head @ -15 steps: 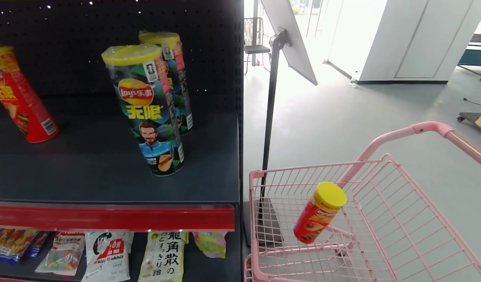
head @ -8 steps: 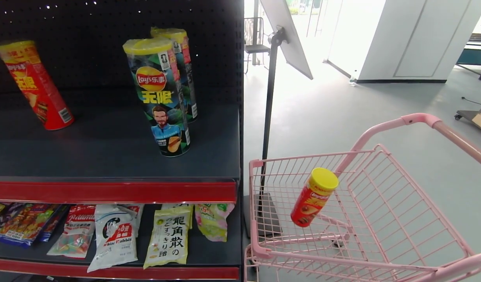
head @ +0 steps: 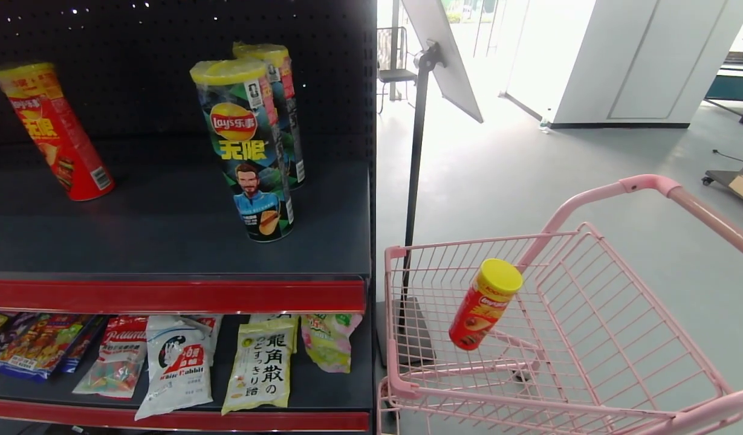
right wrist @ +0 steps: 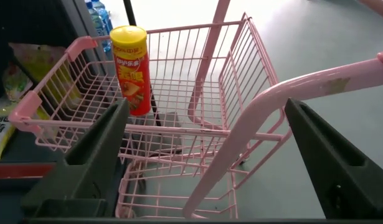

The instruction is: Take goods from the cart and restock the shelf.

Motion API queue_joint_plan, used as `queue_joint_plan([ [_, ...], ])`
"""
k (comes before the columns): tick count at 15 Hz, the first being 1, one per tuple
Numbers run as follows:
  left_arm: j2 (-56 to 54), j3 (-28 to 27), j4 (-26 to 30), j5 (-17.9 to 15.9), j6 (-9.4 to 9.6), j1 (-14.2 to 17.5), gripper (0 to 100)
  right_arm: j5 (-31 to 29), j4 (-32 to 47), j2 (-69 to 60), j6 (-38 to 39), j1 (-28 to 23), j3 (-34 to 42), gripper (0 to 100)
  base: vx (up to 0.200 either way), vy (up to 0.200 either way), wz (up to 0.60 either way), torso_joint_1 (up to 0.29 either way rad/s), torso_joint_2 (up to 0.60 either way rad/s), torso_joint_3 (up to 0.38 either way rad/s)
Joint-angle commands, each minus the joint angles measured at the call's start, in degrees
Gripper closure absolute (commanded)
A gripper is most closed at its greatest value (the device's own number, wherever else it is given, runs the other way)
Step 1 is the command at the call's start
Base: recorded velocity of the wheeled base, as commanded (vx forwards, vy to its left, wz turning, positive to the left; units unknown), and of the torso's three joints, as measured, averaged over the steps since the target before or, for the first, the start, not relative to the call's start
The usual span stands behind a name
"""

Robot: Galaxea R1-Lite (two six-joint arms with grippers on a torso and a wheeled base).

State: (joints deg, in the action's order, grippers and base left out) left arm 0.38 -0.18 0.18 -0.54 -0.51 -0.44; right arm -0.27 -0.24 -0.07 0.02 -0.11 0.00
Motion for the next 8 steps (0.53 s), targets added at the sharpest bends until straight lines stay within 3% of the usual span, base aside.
queue_joint_plan([
  [1,0.1,0.0,0.0,0.0,-0.02,0.0,0,0.0,0.0,0.1,0.1,0.0,0.0,0,0.0,0.0,0.0,0.0,0.0,0.0],
  [3,0.1,0.0,0.0,0.0,-0.02,0.0,0,0.1,-0.1,0.1,0.1,0.0,0.0,0,0.0,0.0,0.0,-0.047,0.12,0.072],
  [8,0.1,0.0,0.0,0.0,-0.02,0.0,0,0.0,0.0,0.1,0.0,0.0,0.0,0,0.0,0.0,0.0,-0.167,0.45,0.282],
])
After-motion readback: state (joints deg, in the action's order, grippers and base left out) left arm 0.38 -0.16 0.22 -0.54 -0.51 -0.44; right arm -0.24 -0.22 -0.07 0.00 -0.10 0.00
